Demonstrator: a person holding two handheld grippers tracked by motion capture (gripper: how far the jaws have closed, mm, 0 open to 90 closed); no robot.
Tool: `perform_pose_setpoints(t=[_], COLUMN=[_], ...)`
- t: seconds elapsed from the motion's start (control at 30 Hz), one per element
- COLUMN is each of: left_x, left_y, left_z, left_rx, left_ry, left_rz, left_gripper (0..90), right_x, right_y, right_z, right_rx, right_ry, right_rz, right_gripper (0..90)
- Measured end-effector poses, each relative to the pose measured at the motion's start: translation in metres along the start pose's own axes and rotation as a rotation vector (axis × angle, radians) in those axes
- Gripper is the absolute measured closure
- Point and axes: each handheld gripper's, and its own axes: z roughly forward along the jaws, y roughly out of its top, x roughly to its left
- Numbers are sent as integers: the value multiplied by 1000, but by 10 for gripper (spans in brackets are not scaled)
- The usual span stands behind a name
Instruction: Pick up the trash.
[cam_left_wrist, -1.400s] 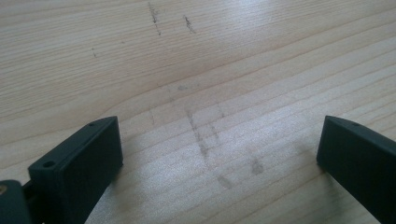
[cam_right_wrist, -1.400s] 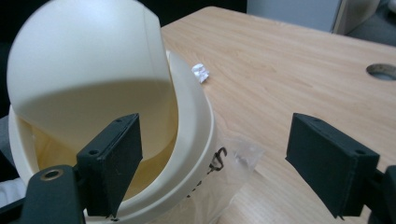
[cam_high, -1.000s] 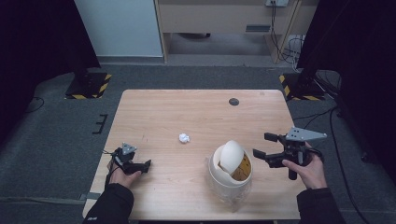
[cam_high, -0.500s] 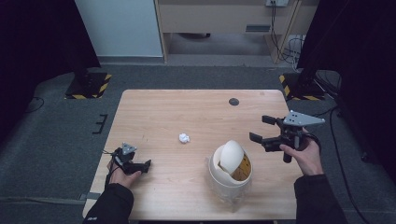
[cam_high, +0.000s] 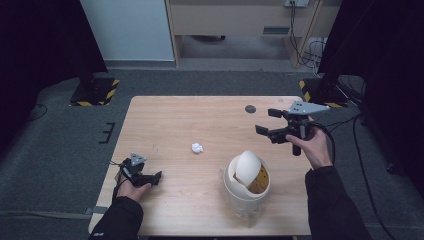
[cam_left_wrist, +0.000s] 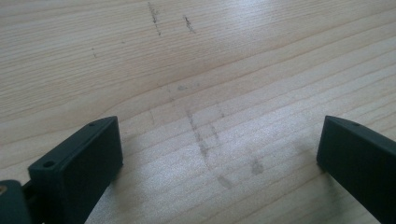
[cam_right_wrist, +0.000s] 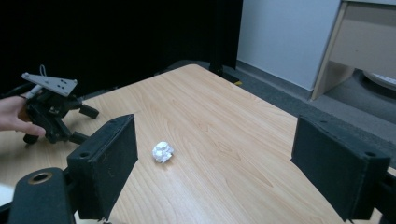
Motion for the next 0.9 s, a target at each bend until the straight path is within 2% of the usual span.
perform_pose_setpoints(t=[0.2,0.3,0.43,0.57,0.7,0.9], left_x=[0,0,0,0,0,0], left_y=[0,0,0,0,0,0], left_z=[0,0,0,0,0,0], left_rx=[0,0,0,0,0,1], left_ry=[0,0,0,0,0,0], left_rz=[0,0,0,0,0,1], left_gripper=[0,0,0,0,0,0], right_x=[-5,-5,-4,1,9,18], right_y=[1,4,16,27,41,57], right_z=[24,30,44,56,68,82], right_rx=[49,53,63,88,73,81], right_ry=[15,23,38,61,106,90], right_rz=[-22,-23,-32,-32,-4,1], right_gripper=[168,176,196,200,220,214])
